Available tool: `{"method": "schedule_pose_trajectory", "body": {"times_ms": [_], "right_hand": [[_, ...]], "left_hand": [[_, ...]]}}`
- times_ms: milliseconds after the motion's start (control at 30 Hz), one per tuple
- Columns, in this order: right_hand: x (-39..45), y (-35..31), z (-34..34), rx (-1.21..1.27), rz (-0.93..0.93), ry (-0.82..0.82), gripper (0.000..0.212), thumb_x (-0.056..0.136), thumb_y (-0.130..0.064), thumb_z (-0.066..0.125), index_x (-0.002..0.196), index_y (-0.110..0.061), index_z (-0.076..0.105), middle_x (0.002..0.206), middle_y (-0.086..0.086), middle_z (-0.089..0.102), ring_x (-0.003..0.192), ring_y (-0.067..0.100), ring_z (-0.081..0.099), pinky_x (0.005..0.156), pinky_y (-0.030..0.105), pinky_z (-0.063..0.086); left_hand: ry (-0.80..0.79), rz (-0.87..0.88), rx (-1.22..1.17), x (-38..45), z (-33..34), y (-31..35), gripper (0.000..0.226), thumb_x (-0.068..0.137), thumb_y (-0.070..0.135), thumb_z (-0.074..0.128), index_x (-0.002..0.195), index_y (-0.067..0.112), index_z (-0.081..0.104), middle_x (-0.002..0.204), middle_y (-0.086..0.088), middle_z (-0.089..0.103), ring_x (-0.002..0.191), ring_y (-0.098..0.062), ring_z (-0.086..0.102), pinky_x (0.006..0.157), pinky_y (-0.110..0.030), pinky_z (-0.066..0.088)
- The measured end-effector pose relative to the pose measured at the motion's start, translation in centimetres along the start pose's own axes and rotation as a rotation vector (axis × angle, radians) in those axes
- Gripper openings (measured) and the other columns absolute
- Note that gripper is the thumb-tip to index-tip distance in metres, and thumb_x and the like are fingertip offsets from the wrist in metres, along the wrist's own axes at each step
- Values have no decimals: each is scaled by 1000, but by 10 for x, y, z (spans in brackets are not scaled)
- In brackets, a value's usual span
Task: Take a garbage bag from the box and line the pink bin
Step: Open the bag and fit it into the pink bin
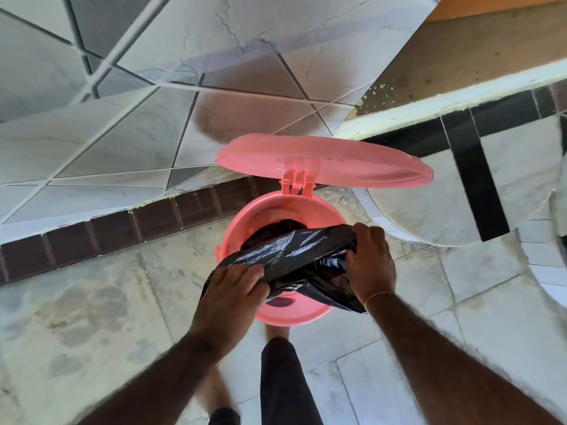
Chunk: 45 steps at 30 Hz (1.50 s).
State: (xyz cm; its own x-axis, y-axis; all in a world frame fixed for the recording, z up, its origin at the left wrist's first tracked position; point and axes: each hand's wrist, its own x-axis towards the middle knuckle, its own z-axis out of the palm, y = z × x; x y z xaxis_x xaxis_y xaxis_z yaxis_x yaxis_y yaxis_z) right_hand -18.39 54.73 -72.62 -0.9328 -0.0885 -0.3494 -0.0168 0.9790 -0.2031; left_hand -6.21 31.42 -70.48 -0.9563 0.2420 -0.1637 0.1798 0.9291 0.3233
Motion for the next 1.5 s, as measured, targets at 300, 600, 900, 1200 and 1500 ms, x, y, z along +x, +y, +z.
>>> {"method": "schedule_pose_trajectory", "body": {"times_ms": [300, 600, 900, 1200, 1500], "right_hand": [[15, -1, -2, -12, 33, -97, 32, 93, -11, 48, 123, -16, 58, 115, 14, 58, 97, 41, 62, 81, 43, 50], [21, -2, -7, 112, -7, 2, 28, 86, 0, 54, 109, -7, 69, 106, 14, 68, 97, 34, 63, 84, 36, 49], [13, -5, -23, 177, -70, 89, 2, 81, -9, 64, 79, -10, 65, 81, 6, 64, 76, 27, 59, 67, 32, 47], [26, -10, -29, 256, 8, 52, 14, 84, -21, 68, 77, -10, 64, 78, 1, 56, 76, 20, 54, 71, 27, 38], [52, -19, -32, 309, 126, 86, 13, 81, -12, 68, 71, -6, 63, 96, 14, 59, 93, 26, 57, 75, 16, 31]], "left_hand": [[-292, -36, 196, 29, 8, -18, 9, 64, 11, 73, 71, 14, 68, 95, -12, 61, 79, -33, 56, 68, -42, 49], [-103, -92, 35, 39, 0, -10, 12, 72, 23, 53, 77, 16, 61, 85, -6, 59, 83, -31, 53, 72, -43, 45], [-354, -210, 78, 71, 32, 40, 87, 49, 51, 86, 124, 27, 52, 146, -12, 34, 123, -35, 38, 97, -54, 35], [-79, -252, -54, 81, 5, 11, 36, 64, 9, 72, 99, 11, 63, 92, -9, 66, 77, -30, 64, 65, -40, 54], [-99, -350, -45, 87, -40, -6, 38, 83, 9, 42, 115, 16, 61, 115, -10, 56, 99, -31, 59, 83, -43, 51]]}}
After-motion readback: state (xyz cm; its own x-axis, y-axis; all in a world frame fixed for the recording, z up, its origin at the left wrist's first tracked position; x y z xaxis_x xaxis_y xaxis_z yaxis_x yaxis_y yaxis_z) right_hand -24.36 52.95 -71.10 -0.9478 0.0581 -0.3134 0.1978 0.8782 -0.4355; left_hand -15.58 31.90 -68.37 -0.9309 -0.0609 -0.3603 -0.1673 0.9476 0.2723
